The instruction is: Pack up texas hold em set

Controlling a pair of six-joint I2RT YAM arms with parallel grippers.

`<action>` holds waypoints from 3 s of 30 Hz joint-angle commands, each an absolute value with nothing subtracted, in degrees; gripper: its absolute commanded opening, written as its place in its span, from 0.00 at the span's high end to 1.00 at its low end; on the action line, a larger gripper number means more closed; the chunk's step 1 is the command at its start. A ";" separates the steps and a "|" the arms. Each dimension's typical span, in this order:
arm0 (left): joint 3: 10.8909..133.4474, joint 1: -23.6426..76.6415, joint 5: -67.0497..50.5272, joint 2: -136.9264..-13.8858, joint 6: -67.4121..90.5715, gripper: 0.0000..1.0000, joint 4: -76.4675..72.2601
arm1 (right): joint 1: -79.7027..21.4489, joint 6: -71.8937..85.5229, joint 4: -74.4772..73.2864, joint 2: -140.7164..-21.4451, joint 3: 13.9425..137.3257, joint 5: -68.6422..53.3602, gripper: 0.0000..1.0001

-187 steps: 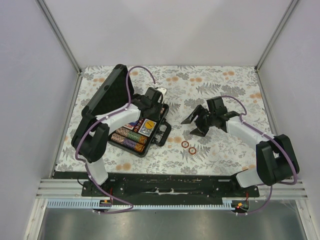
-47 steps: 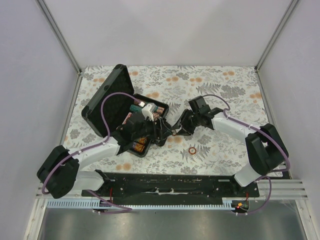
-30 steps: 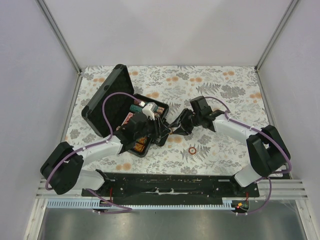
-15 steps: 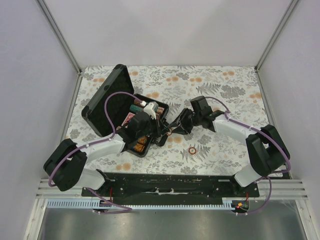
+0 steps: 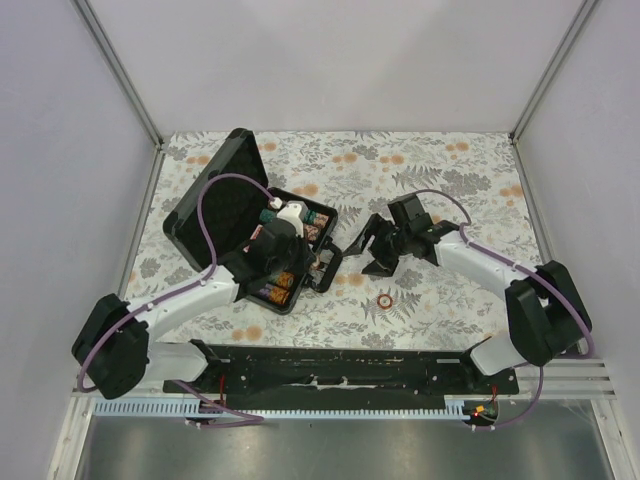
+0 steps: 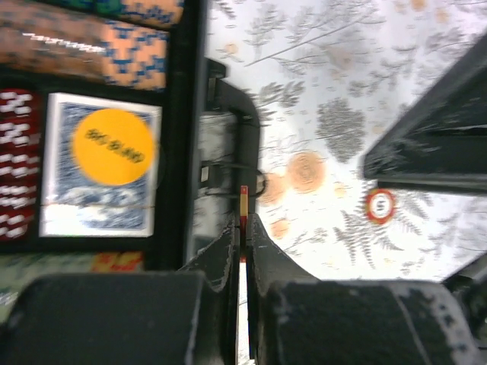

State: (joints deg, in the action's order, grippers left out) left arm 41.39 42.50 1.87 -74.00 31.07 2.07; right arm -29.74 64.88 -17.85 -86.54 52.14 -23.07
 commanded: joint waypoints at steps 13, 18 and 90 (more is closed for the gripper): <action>54.23 42.63 12.58 -75.49 15.56 0.98 32.70 | -27.95 54.49 -27.51 -81.65 52.82 -16.08 0.23; 54.05 42.63 12.30 -77.52 16.35 0.98 32.78 | -27.86 54.23 -27.42 -81.47 52.73 -16.08 0.23; 45.97 42.71 5.62 -62.93 20.74 0.62 15.21 | -36.74 42.89 -43.07 -102.56 57.04 2.72 0.35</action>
State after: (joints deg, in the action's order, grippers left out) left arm 46.98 42.50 5.69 -64.75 19.07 18.83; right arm -35.20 43.40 -44.66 -98.06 57.56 -0.16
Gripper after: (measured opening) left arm 0.376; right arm 0.655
